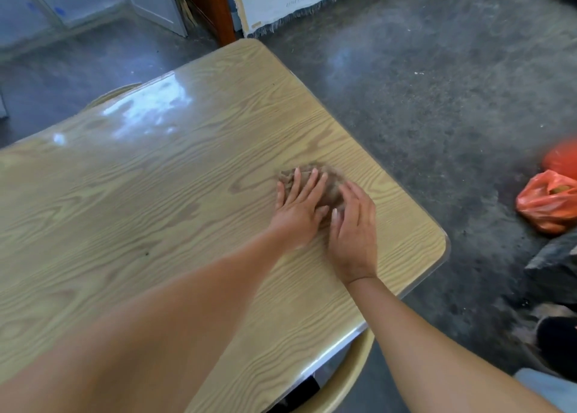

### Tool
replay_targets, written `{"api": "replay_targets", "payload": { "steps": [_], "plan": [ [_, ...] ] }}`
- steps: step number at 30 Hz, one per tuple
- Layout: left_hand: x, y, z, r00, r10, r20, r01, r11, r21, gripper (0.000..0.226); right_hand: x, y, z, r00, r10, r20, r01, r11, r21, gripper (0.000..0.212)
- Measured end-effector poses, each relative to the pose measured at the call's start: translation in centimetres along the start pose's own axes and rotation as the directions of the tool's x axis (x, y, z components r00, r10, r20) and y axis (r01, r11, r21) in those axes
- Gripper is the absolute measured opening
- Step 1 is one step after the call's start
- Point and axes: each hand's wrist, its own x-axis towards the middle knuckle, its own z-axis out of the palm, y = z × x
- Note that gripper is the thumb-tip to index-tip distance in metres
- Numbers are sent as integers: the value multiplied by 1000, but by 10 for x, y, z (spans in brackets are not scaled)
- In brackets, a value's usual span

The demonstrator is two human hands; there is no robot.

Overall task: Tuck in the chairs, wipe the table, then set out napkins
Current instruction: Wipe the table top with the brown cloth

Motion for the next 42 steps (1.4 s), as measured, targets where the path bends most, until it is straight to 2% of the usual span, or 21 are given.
{"api": "replay_targets", "payload": {
  "steps": [2, 3, 4, 6, 9, 12, 14, 16, 18, 22, 23, 25, 29, 31, 33, 38, 42],
  "plan": [
    [-19, -8, -7, 993, -13, -115, -22, 953, -303, 61, 4, -14, 2, 984, -62, 170, 71, 996, -47, 45],
    [-29, -13, -7, 981, -32, -190, -41, 929, -368, 63, 8, -20, 6, 965, -15, 261, 34, 997, -67, 48],
    [-43, -22, -7, 965, -61, -256, -43, 922, -384, 64, 14, -26, 13, 943, 61, 329, -24, 993, -115, 51],
    [-66, -37, -6, 923, -126, -364, -1, 944, -329, 71, 21, -35, 29, 912, 201, 359, -101, 956, -277, 54],
    [-98, -61, -13, 838, -210, -503, 101, 967, -235, 71, 13, -53, 42, 912, 247, 328, -120, 924, -362, 50],
    [-134, -84, -22, 769, -292, -569, 193, 954, -229, 63, -29, -92, 60, 921, 51, 385, 75, 949, -305, 48],
    [-154, -93, -26, 741, -378, -555, 253, 923, -290, 55, -72, -125, 75, 895, -75, 441, 189, 957, -220, 50],
    [-169, -100, -28, 732, -415, -541, 289, 907, -305, 50, -113, -156, 91, 830, -187, 525, 319, 932, -172, 60],
    [-183, -109, -26, 730, -436, -527, 324, 899, -295, 48, -142, -178, 101, 734, -256, 629, 453, 875, -173, 69],
    [-194, -108, -14, 736, -465, -492, 352, 884, -309, 43, -140, -169, 98, 563, -307, 767, 646, 743, -177, 70],
    [-190, -103, -11, 745, -457, -485, 339, 887, -314, 42, -132, -160, 94, 550, -315, 773, 660, 731, -172, 70],
    [-173, -88, -8, 774, -422, -472, 299, 901, -315, 41, -115, -139, 84, 582, -317, 749, 621, 768, -157, 68],
    [-118, -53, -6, 884, -279, -374, 181, 944, -276, 43, -70, -84, 53, 703, -295, 647, 514, 840, -175, 65],
    [-96, -40, -6, 909, -222, -352, 141, 960, -242, 43, -46, -57, 41, 747, -269, 608, 465, 865, -189, 64],
    [-77, -34, -9, 907, -217, -361, 134, 961, -241, 43, -22, -36, 32, 771, -221, 598, 417, 884, -211, 65],
    [-58, -54, -28, 871, -256, -419, 182, 961, -210, 49, 55, -21, 45, 837, 0, 547, 272, 867, -417, 63],
    [-58, -87, -51, 821, -417, -390, 396, 908, -137, 56, 108, -45, 80, 813, 160, 559, 175, 849, -499, 58]
  ]
}}
